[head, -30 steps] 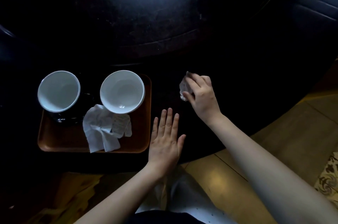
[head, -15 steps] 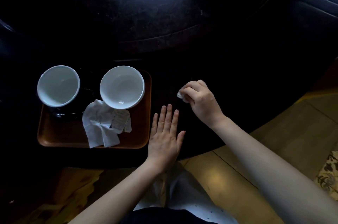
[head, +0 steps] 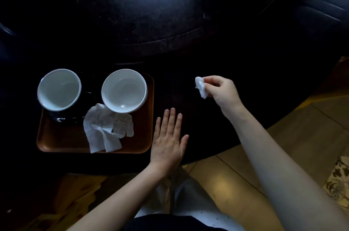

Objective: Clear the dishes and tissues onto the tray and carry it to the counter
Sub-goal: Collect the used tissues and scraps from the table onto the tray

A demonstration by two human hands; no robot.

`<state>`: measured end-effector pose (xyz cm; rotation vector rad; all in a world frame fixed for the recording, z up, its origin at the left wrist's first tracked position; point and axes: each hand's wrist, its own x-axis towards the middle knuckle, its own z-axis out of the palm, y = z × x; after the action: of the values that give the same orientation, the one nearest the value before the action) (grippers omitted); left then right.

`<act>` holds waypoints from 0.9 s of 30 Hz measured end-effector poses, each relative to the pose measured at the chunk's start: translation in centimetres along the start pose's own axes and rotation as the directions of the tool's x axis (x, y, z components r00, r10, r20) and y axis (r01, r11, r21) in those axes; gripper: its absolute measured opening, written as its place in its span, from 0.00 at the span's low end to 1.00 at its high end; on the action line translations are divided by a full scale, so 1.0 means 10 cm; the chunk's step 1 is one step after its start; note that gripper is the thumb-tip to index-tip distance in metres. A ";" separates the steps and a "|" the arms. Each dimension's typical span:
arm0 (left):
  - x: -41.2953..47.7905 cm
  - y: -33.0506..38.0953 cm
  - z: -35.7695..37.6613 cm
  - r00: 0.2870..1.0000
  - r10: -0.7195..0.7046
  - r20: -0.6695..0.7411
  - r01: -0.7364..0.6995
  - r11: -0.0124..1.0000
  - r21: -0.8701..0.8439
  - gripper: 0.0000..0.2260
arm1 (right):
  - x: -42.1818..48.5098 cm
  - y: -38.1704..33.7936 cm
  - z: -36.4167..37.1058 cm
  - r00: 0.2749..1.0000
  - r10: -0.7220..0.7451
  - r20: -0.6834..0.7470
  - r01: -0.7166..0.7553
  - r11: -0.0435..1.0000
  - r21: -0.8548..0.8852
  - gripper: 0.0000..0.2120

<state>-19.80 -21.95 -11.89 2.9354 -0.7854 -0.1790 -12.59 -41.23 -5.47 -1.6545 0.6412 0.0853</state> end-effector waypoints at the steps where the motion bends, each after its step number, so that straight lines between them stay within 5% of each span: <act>1: 0.00 0.00 0.00 1.000 -0.002 -0.005 0.002 1.000 -0.002 0.28 | 0.02 -0.01 0.04 1.000 -0.009 0.017 0.009 1.000 0.003 0.06; 5: 0.00 0.00 0.00 1.000 -0.011 -0.012 0.011 1.000 -0.021 0.27 | 0.16 -0.02 0.20 0.990 -0.123 -0.069 0.111 0.981 -0.159 0.02; 8: 0.00 0.00 0.02 1.000 -0.017 -0.011 0.017 1.000 -0.015 0.27 | 0.26 0.08 0.24 0.893 -0.433 -0.124 0.293 0.766 -0.572 0.04; 11: 0.01 0.00 0.03 1.000 -0.017 -0.018 0.017 1.000 -0.008 0.28 | 0.26 0.21 0.22 0.819 -0.574 -0.015 0.387 0.572 -0.723 0.07; 15: 0.00 0.01 0.04 1.000 -0.015 -0.021 0.015 1.000 -0.006 0.28 | 0.19 0.30 0.20 0.812 -0.578 0.086 0.425 0.484 -0.765 0.14; 19: 0.01 0.01 0.04 1.000 -0.020 -0.015 0.019 1.000 -0.017 0.28 | 0.19 0.26 0.24 0.755 -0.653 0.052 0.471 0.486 -0.736 0.07; 27: 0.01 0.00 0.01 1.000 -0.010 0.007 0.010 1.000 -0.023 0.28 | -0.19 0.46 0.22 0.722 -0.657 0.218 0.610 0.455 -0.649 0.06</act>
<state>-19.74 -21.97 -11.98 2.9193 -0.7646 -0.1980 -15.61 -38.76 -9.19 -2.5571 -0.0624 -0.3313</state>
